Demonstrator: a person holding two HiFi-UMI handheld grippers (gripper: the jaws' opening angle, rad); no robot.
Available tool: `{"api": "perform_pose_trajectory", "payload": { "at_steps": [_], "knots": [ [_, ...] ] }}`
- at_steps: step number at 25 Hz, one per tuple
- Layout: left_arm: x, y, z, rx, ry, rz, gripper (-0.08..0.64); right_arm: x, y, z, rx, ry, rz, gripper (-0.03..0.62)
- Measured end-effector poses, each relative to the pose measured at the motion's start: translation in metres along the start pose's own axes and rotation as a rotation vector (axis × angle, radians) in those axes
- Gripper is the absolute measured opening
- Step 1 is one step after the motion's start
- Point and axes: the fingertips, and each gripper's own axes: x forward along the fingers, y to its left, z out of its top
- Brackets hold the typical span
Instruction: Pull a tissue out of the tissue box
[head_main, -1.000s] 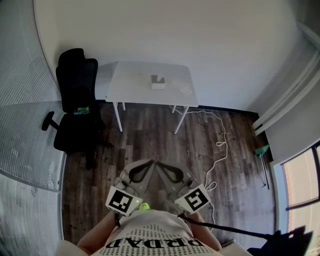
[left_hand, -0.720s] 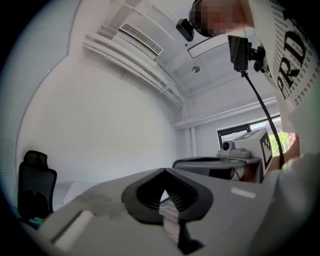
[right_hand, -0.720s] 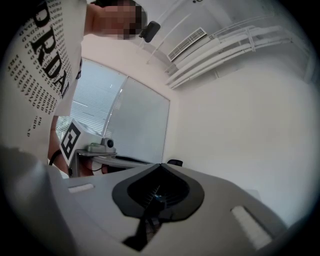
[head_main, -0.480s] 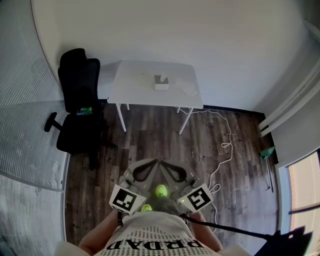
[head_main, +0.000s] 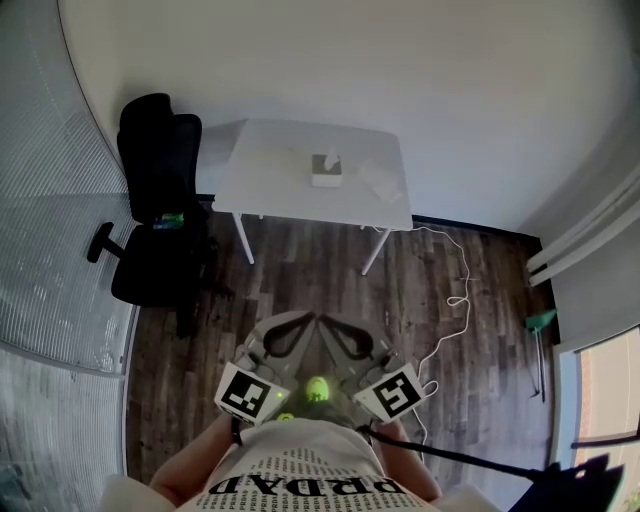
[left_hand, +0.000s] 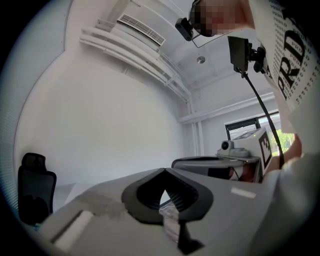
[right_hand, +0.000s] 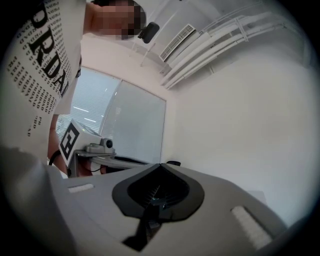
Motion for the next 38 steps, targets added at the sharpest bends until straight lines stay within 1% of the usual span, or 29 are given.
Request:
{"api": "perform_pose_trajectory", "payload": {
  "at_steps": [10,14,21,25,29,31,38],
  "knots": [
    [0.067,0.021,0.0,-0.022,-0.022,0.044,0.006,0.011,-0.067,-0.005,-0.022,0.021,0.053,0.009],
    [0.089,0.02,-0.003,-0.003,-0.018,0.053,0.006,0.005,-0.087,-0.008,-0.021,0.017,0.074,0.009],
    [0.116,0.026,-0.009,0.002,-0.01,0.092,0.006,0.006,-0.114,-0.017,-0.016,0.002,0.102,0.009],
    [0.128,0.026,-0.013,0.004,0.009,0.093,0.007,0.006,-0.128,-0.016,0.001,-0.006,0.101,0.009],
    [0.136,0.034,-0.017,0.012,0.012,0.096,0.006,0.012,-0.138,-0.02,-0.002,-0.01,0.102,0.009],
    [0.138,0.037,-0.018,0.005,0.009,0.1,0.007,0.014,-0.139,-0.023,0.0,-0.006,0.104,0.009],
    [0.167,0.068,-0.015,0.013,0.006,0.096,0.006,0.04,-0.171,-0.031,-0.018,0.025,0.093,0.009]
  ]
}}
